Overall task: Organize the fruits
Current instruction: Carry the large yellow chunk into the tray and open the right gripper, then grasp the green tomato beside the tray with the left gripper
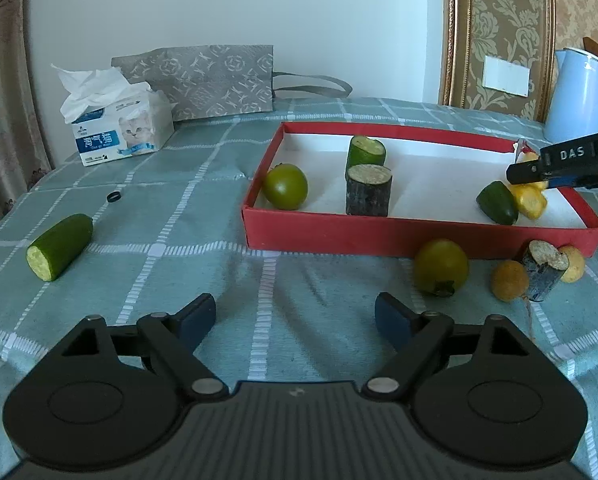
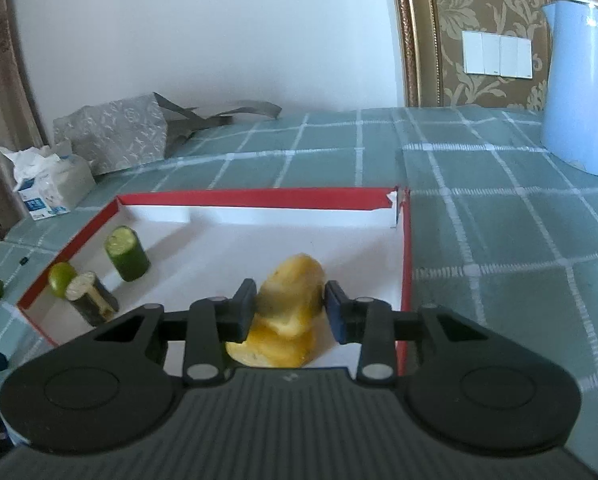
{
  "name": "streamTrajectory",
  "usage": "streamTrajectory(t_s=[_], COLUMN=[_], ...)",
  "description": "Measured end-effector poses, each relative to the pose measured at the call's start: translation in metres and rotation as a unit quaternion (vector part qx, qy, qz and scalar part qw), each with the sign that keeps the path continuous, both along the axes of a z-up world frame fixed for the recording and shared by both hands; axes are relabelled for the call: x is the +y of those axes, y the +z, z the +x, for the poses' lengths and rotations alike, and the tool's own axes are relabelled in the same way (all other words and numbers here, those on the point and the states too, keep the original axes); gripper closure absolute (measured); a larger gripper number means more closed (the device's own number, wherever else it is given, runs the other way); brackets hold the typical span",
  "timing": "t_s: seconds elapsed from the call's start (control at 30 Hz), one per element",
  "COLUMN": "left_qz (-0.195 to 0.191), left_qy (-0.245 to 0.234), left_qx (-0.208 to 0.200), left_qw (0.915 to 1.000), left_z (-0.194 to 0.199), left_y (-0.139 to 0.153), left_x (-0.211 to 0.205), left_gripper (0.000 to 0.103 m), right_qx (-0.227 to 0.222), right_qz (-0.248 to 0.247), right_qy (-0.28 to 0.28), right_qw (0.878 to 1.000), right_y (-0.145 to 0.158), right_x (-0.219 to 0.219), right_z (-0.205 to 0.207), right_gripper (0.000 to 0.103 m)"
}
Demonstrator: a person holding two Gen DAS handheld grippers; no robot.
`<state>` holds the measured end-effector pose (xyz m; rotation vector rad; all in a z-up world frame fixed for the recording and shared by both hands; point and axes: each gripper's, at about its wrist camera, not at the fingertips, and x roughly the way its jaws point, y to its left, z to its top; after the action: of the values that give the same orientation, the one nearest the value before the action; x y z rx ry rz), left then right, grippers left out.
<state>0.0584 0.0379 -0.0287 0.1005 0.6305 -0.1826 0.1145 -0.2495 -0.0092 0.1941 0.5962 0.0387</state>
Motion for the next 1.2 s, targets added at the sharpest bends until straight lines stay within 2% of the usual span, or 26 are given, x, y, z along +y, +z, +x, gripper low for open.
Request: streamTrajectory(t_s=[0.2,0.23,0.27,0.3,0.37,0.43,0.63,0.73,0.83,0.93,1.07,1.2], left_qz=[-0.001,-0.001,-0.001,0.0,0.0,0.0,0.002,0.002,0.003,0.004,0.008,0.002], left_qy=[-0.001,-0.001,-0.001,-0.001,-0.001,-0.001,0.002,0.002,0.002,0.003,0.011,0.012], left_qx=[0.001,0.001,0.001,0.001,0.001,0.001,0.002,0.001,0.001,0.001,-0.004,-0.009], left_qw=[1.0,1.0,1.0,1.0,1.0,1.0,1.0,1.0,1.0,1.0,0.9999,0.9999], left_z=[0.001,0.001,0.001,0.001,0.001,0.001,0.002,0.002,0.002,0.002,0.0,-0.004], left_y=[0.0,0.0,0.0,0.0,0.0,0.0,-0.001,-0.002,-0.002,-0.002,-0.001,0.001], left_x=[-0.001,-0.001,-0.001,-0.001,-0.001,-0.001,-0.001,-0.001,-0.001,-0.001,0.0,0.001], left_gripper=[0.015,0.015,0.015,0.015,0.015,0.014,0.012,0.012,0.012,0.011,0.011,0.011], right_qx=[-0.003,-0.009,-0.015,-0.025,-0.049,-0.073,-0.119,-0.152,-0.173,-0.172,-0.18,-0.164], right_qz=[-0.023,-0.024,-0.022,-0.019,-0.022,-0.032,-0.043,-0.055,-0.062,-0.06,-0.11,-0.102], right_qy=[0.001,-0.003,-0.014,-0.021,-0.036,-0.055,-0.029,-0.024,-0.027,-0.026,-0.041,-0.043], right_qw=[1.0,1.0,1.0,0.999,0.998,0.995,0.992,0.987,0.983,0.983,0.977,0.98], right_y=[-0.005,-0.004,-0.001,0.002,0.009,0.016,0.027,0.021,0.008,0.003,0.002,-0.001], right_x=[0.003,0.002,0.001,-0.001,-0.003,-0.004,0.009,0.018,0.024,0.027,0.037,0.034], right_z=[0.007,0.005,0.001,-0.005,-0.022,-0.042,-0.097,-0.129,-0.154,-0.163,-0.166,-0.163], right_gripper=[0.072,0.064,0.048,0.041,0.019,0.008,0.008,0.008,0.002,0.0,0.0,0.0])
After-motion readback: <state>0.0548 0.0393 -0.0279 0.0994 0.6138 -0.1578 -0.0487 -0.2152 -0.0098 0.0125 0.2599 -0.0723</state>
